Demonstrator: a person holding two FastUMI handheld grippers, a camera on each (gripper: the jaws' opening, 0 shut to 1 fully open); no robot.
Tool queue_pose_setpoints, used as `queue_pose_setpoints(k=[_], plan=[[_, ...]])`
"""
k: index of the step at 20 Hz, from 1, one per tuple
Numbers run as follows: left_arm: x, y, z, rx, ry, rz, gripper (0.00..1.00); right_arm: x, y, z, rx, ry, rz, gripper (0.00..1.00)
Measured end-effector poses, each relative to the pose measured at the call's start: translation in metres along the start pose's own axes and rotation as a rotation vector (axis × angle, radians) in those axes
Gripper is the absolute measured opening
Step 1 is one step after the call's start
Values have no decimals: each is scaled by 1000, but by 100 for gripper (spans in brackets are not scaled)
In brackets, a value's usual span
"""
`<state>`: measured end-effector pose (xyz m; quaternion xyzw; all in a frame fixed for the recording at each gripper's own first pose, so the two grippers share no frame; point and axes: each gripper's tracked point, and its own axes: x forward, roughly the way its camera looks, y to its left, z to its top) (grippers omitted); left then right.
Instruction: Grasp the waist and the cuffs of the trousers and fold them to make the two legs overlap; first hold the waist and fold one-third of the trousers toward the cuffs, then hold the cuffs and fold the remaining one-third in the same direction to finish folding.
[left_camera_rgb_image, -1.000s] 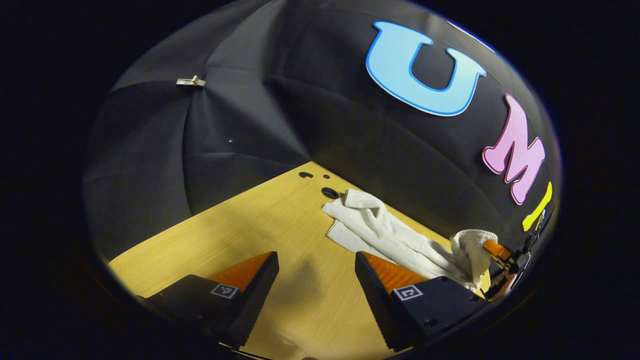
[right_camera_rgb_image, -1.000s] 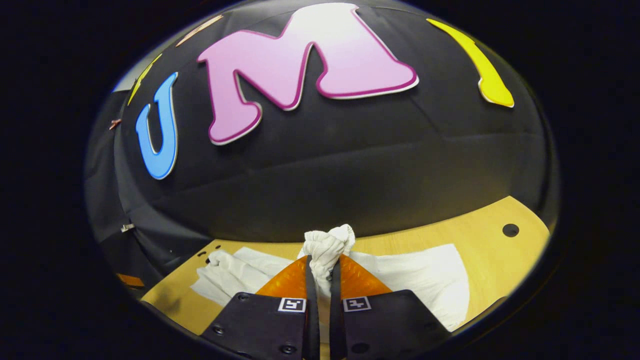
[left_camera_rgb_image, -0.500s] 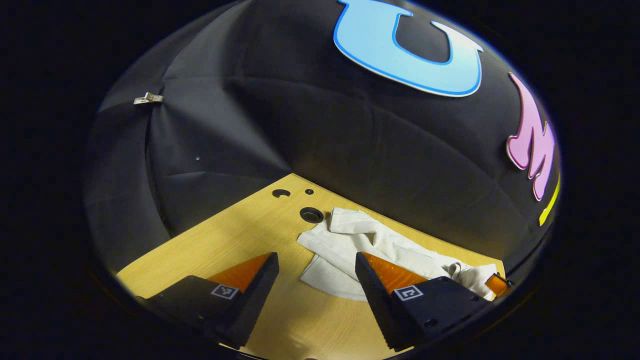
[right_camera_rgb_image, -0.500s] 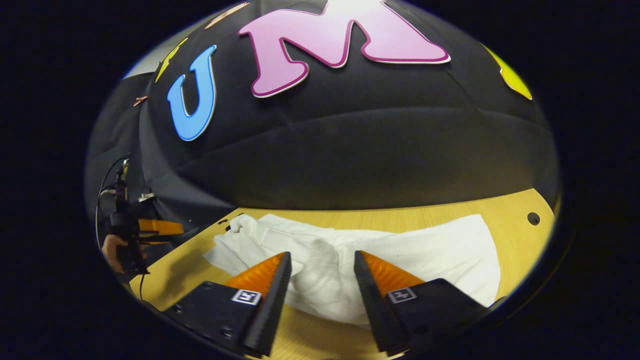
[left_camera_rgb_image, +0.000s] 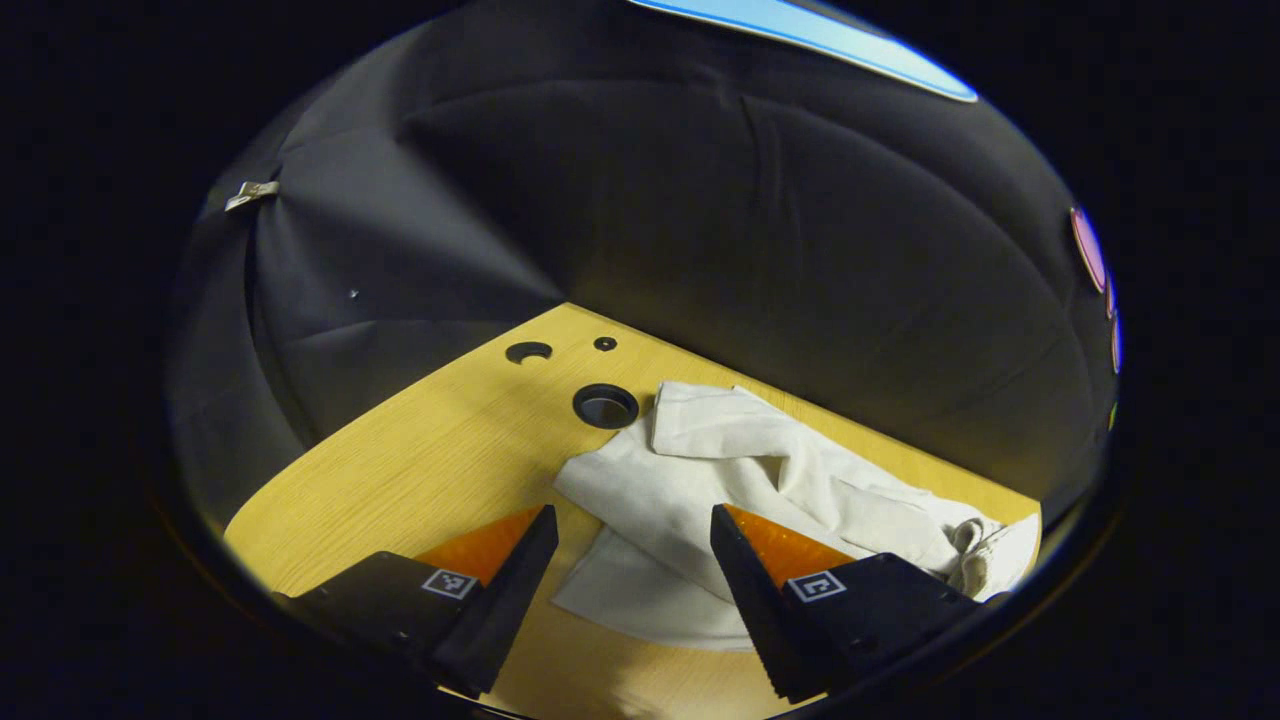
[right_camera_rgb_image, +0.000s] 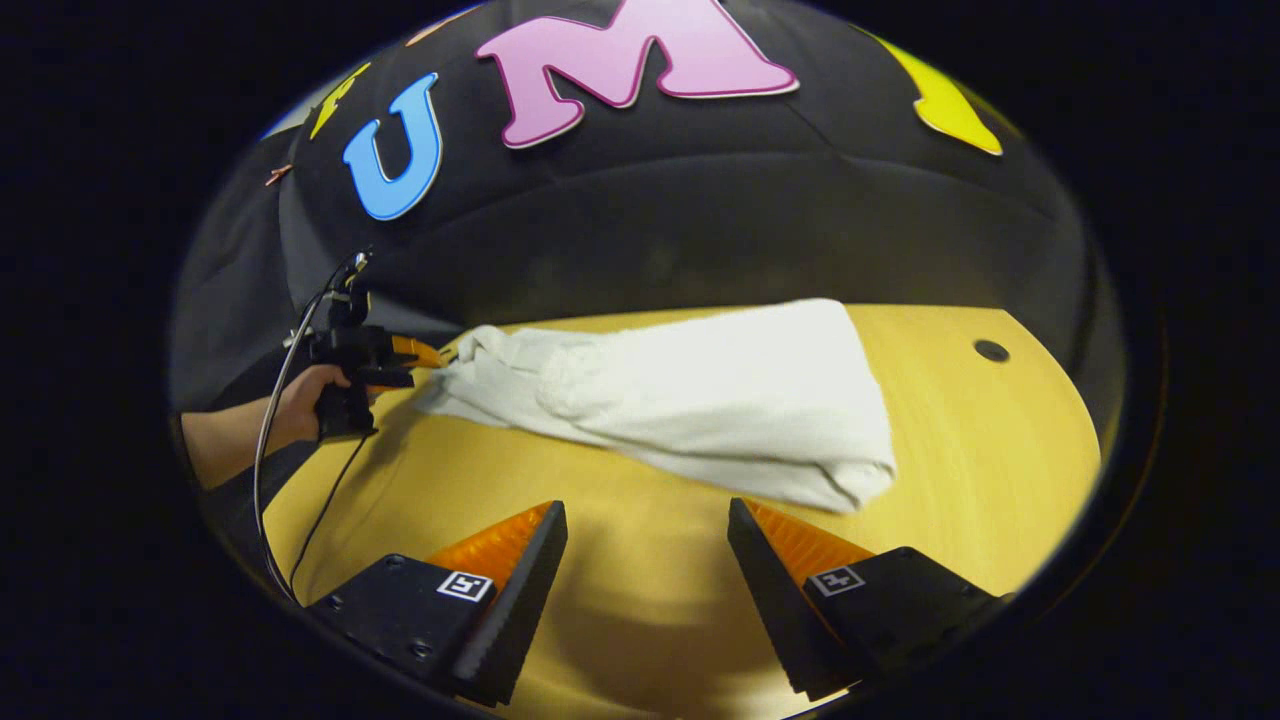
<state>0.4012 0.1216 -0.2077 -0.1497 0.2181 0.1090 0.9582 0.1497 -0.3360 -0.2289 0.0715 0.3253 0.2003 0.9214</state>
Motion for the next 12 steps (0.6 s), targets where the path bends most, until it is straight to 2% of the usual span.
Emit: queue_pose_setpoints(k=[3, 4, 7, 9, 12], plan=[[11, -1, -19, 24, 43, 41, 96, -27, -21, -16, 54, 21, -72, 98], [11, 2, -19, 36, 41, 68, 100, -30, -22, -16, 72, 19, -77, 98], [20, 3, -26, 127, 48, 118, 96, -31, -19, -6, 93, -11, -73, 98], [21, -5, -29, 159, 52, 105, 97, -30, -16, -2, 106, -29, -74, 98], [21, -11, -29, 183, 64, 74, 89, -33, -6, 3, 117, -52, -56, 98]])
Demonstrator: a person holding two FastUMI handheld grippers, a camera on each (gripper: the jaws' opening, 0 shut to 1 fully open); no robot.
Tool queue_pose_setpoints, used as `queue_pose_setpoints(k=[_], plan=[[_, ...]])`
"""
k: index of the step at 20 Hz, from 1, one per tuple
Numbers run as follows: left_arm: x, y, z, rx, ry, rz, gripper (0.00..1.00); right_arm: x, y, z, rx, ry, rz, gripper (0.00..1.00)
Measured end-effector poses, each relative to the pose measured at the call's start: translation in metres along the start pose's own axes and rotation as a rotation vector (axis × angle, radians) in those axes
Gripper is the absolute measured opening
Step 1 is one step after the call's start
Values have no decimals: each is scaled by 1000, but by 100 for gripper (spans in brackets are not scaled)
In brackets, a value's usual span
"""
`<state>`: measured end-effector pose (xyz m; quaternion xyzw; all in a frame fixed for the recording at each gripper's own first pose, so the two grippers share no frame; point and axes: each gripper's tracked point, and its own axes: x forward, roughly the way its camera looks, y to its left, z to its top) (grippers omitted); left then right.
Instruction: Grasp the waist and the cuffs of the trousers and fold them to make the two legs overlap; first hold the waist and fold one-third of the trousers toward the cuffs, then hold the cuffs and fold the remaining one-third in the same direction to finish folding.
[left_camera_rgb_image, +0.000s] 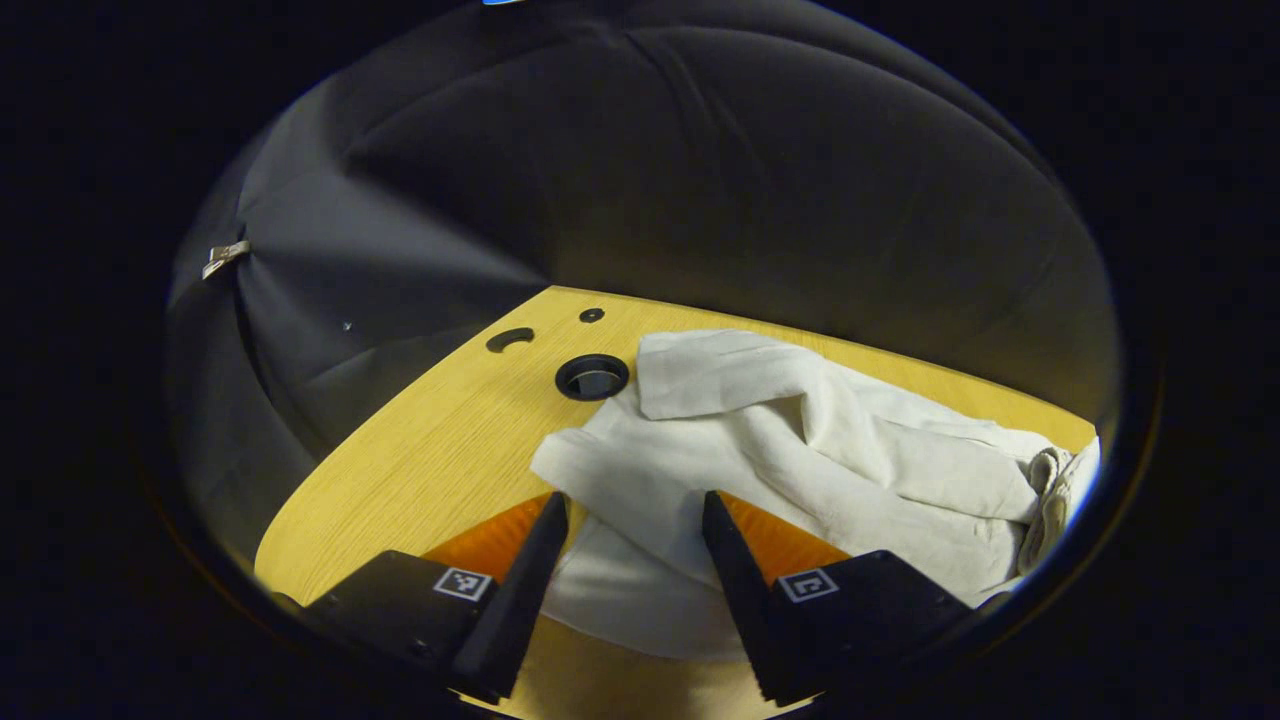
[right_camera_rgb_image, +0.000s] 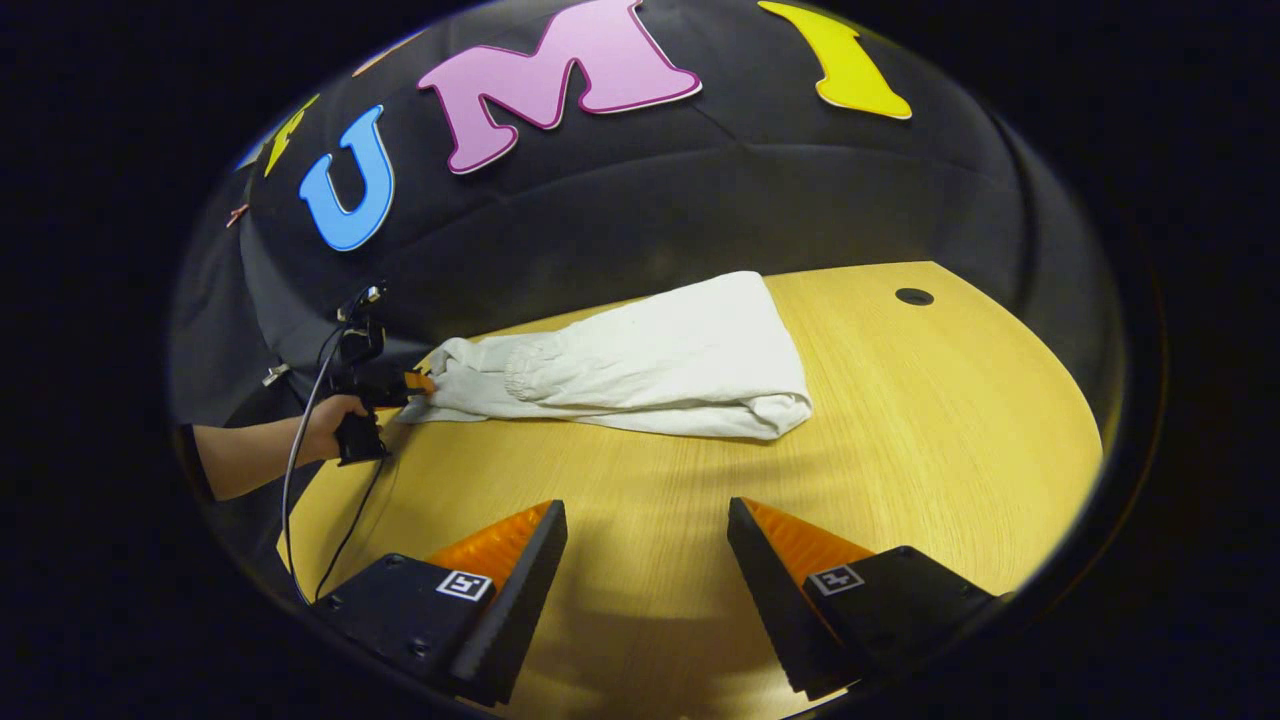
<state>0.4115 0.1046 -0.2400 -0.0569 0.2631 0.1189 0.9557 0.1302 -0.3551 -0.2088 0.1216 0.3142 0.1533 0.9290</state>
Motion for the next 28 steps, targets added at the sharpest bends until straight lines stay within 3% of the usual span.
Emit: queue_pose_setpoints(k=[2, 4, 5, 10, 14, 19, 28], plan=[[0, -9, 2, 41, 5, -27, 74, -3, -2, 3, -21, -16, -3, 98], [2, -17, 1, 68, 4, -33, 36, -6, -7, 3, -38, -9, -20, 98], [1, -20, 0, 77, 3, -32, 36, -10, -11, 5, -44, -12, -38, 98], [1, -28, -1, 170, -7, 5, 7, -34, -22, 27, -68, -66, -59, 98], [-2, -33, 1, 217, -18, -6, 6, -43, -33, 38, -74, -86, -93, 98], [-26, -55, 29, 75, -96, -79, 6, -54, -34, 41, -62, -80, -104, 98], [-110, -134, 101, -2, -239, -238, 5, -83, -24, 76, -67, -118, -107, 98]])
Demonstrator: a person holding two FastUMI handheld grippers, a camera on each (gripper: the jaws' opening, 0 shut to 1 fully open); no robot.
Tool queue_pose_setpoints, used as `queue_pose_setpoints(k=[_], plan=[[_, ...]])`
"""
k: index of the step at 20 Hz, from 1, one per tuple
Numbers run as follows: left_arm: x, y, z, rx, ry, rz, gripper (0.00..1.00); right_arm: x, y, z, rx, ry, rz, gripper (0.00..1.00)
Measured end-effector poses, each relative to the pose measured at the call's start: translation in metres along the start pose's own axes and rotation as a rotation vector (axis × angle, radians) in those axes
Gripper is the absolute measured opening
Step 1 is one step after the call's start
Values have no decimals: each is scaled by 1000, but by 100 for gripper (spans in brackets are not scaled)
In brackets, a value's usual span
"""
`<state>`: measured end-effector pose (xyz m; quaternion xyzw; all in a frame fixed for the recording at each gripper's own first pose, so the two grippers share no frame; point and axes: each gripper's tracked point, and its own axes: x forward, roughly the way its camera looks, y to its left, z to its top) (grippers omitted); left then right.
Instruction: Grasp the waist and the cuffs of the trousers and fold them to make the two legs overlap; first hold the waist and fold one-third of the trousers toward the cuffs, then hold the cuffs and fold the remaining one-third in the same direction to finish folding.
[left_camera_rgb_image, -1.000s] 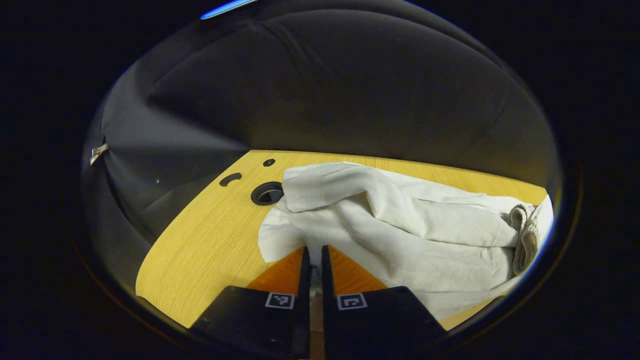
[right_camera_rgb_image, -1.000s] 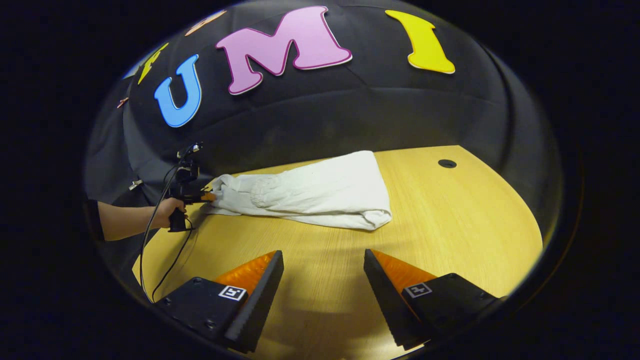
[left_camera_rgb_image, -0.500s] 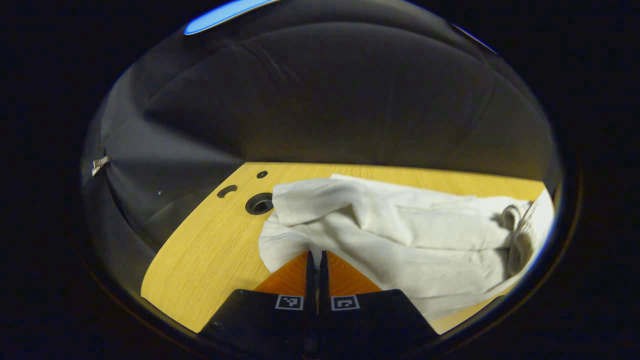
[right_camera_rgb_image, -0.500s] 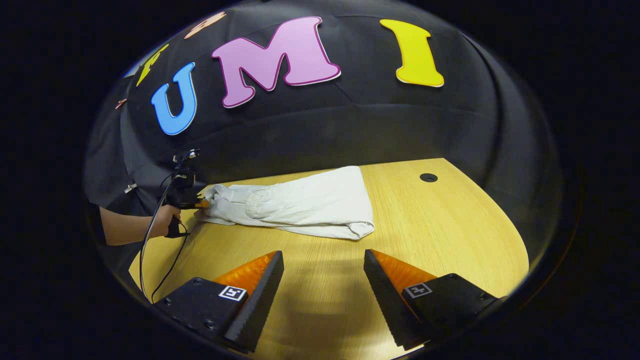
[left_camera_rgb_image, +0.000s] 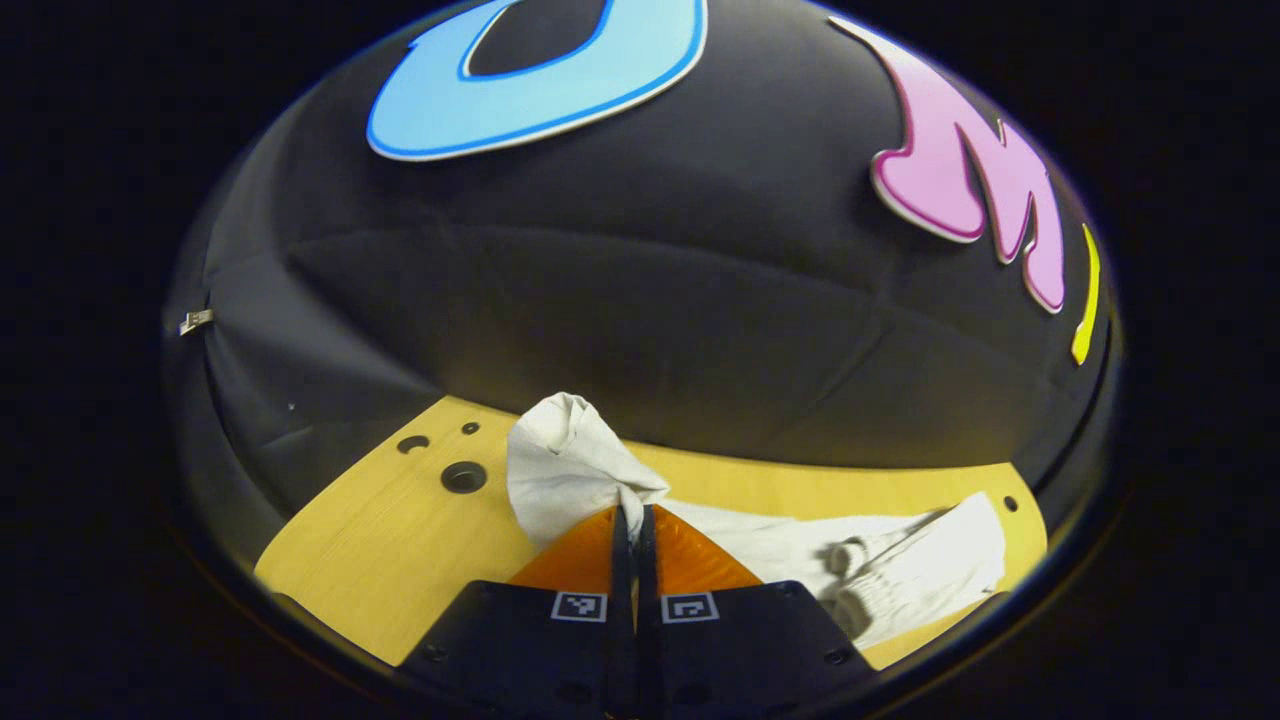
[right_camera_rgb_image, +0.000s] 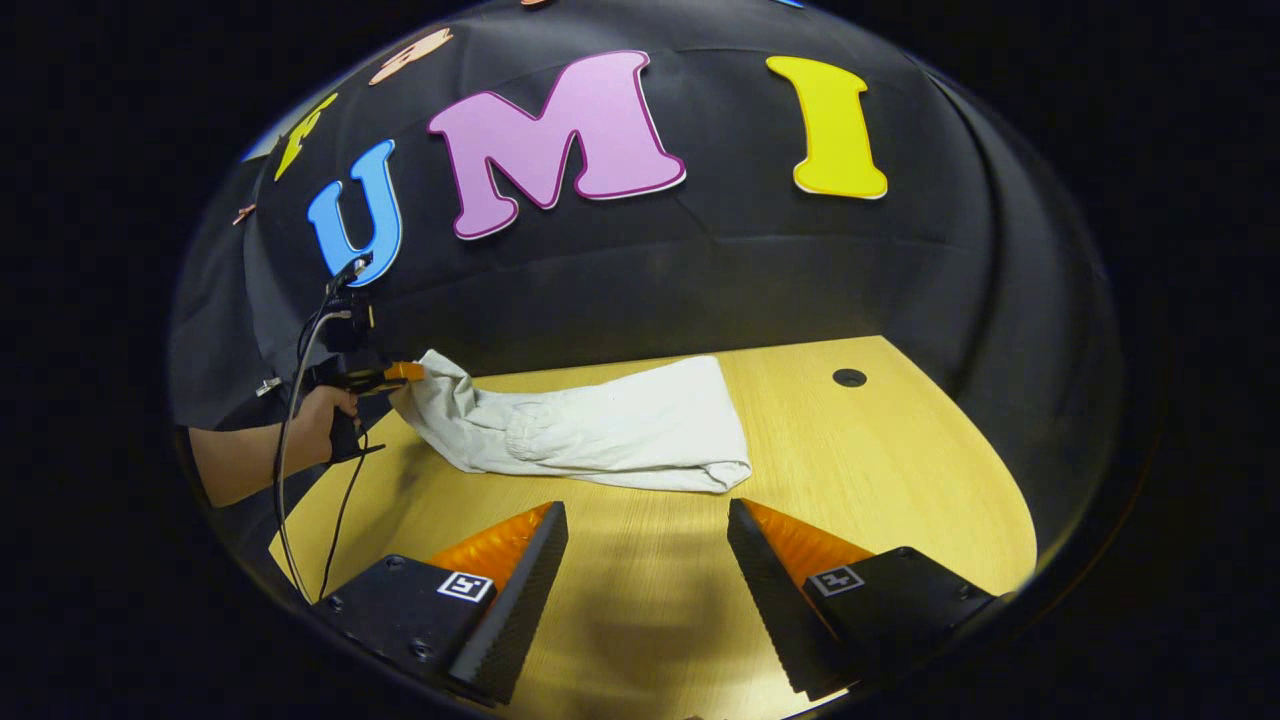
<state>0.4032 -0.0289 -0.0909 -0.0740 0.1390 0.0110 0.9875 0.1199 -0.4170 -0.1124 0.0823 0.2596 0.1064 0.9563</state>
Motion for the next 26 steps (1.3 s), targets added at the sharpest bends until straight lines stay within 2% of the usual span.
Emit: queue_pose_setpoints(k=[6, 12, 17, 20, 23, 26], plan=[[-22, -101, 40, -6, -53, -149, 5, -25, -23, 7, 1, -16, -62, 98], [-45, -214, 41, 21, -58, -296, 5, -50, -53, 6, 32, -30, -130, 98], [-54, -300, 21, 45, -26, -422, 5, -79, -84, -13, 72, -14, -212, 98], [-51, -341, -4, 85, 21, -462, 5, -95, -97, -27, 109, 2, -253, 98], [-51, -363, -29, 98, 64, -479, 6, -105, -106, -34, 131, 3, -277, 98], [-44, -372, -48, 130, 105, -445, 6, -112, -112, -37, 131, 1, -294, 98]])
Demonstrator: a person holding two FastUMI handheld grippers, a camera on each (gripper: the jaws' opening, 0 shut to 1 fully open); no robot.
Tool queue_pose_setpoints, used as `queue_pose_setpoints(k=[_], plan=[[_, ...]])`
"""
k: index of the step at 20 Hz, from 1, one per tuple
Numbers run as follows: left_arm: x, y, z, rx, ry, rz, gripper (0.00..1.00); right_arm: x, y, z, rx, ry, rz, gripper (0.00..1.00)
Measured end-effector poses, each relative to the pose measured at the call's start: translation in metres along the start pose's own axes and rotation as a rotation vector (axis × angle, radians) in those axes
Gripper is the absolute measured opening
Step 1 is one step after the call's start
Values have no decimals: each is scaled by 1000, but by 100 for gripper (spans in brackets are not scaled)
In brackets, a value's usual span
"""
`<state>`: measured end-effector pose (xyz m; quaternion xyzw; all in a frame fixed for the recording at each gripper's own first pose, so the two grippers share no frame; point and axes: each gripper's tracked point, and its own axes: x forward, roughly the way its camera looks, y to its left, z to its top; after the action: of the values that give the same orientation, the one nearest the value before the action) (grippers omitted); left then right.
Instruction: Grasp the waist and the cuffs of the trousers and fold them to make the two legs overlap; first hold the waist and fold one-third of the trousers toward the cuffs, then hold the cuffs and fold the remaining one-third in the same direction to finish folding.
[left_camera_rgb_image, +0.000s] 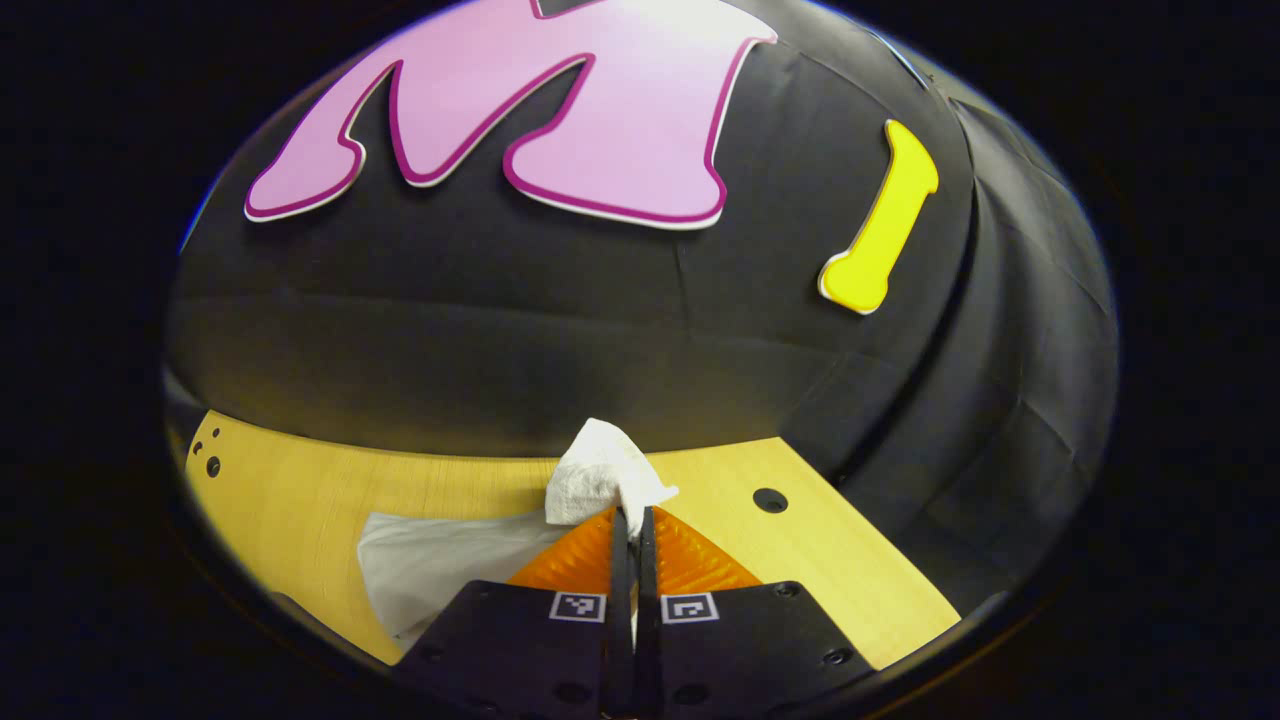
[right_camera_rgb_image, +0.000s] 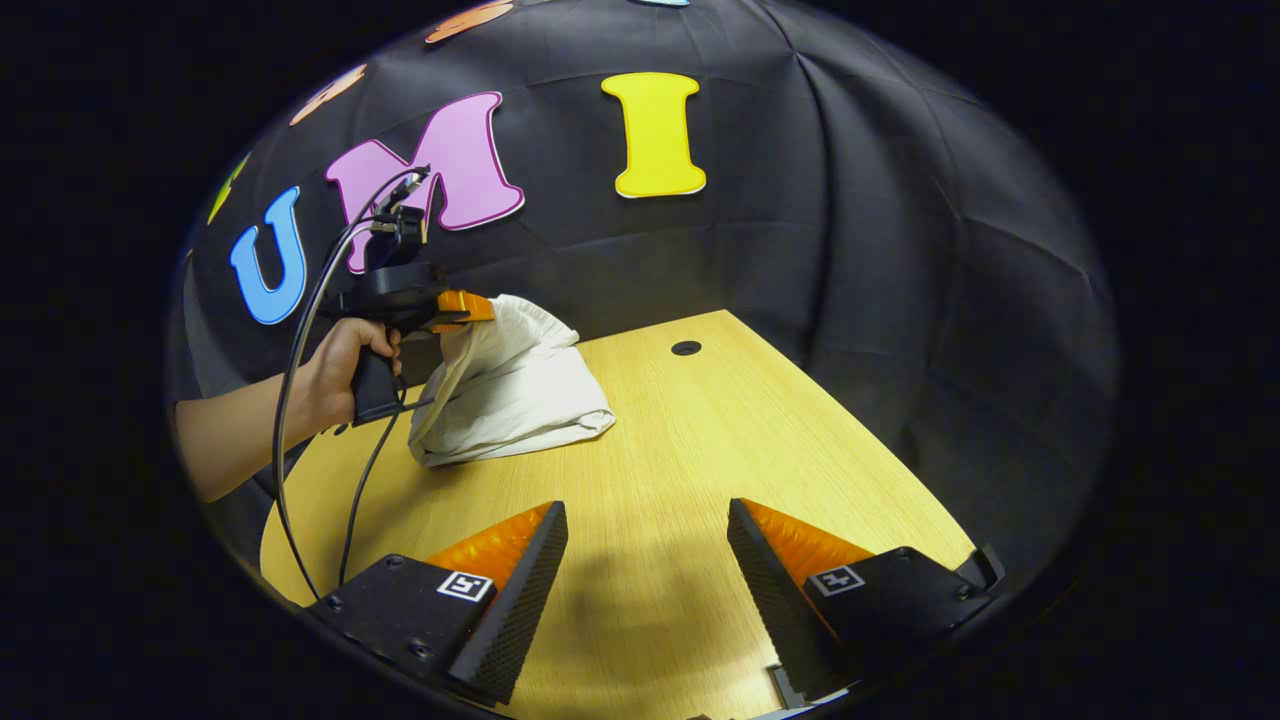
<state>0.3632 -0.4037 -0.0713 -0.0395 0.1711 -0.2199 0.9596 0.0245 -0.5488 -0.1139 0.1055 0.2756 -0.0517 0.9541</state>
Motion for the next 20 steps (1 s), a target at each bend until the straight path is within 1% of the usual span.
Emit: queue_pose_setpoints(k=[1, 3, 4, 5, 6, 7, 8, 9, 10, 12, 13, 16, 20], plan=[[4, -3, -7, 5, 10, 0, 8, -1, -2, 0, 1, 0, -3, 98], [3, -9, -10, 18, 21, -9, 15, -1, -1, 0, 4, -1, -7, 98], [-1, -15, -13, 34, 25, -22, 23, -2, -1, -2, 7, -4, -6, 98], [-7, -18, -16, 53, 28, -32, 33, -1, -2, -2, 8, -9, -7, 98], [-12, -20, -17, 76, 27, -45, 65, -2, -2, -2, 12, -11, -6, 98], [-19, -25, -19, 97, 28, -61, 54, -3, -1, -1, 20, -14, -5, 98], [-30, -27, -19, 120, 24, -76, 75, -5, -1, 1, 30, -21, -3, 98], [-45, -30, -20, 140, 15, -92, 80, -8, 1, 5, 40, -27, 5, 98], [-60, -30, -20, 152, 8, -99, 89, -13, 6, 11, 41, -40, 17, 98], [-96, -22, -21, 174, -15, -80, 99, -21, 19, 25, 14, -71, 35, 98], [-115, -14, -23, 182, -17, -65, 99, -25, 24, 31, -6, -82, 43, 98], [-183, -1, -27, 155, -23, -59, 99, -40, 40, 43, -39, -114, 69, 98], [-280, 36, -25, 137, -84, 20, 99, -69, 64, 45, -62, -128, 107, 98]])
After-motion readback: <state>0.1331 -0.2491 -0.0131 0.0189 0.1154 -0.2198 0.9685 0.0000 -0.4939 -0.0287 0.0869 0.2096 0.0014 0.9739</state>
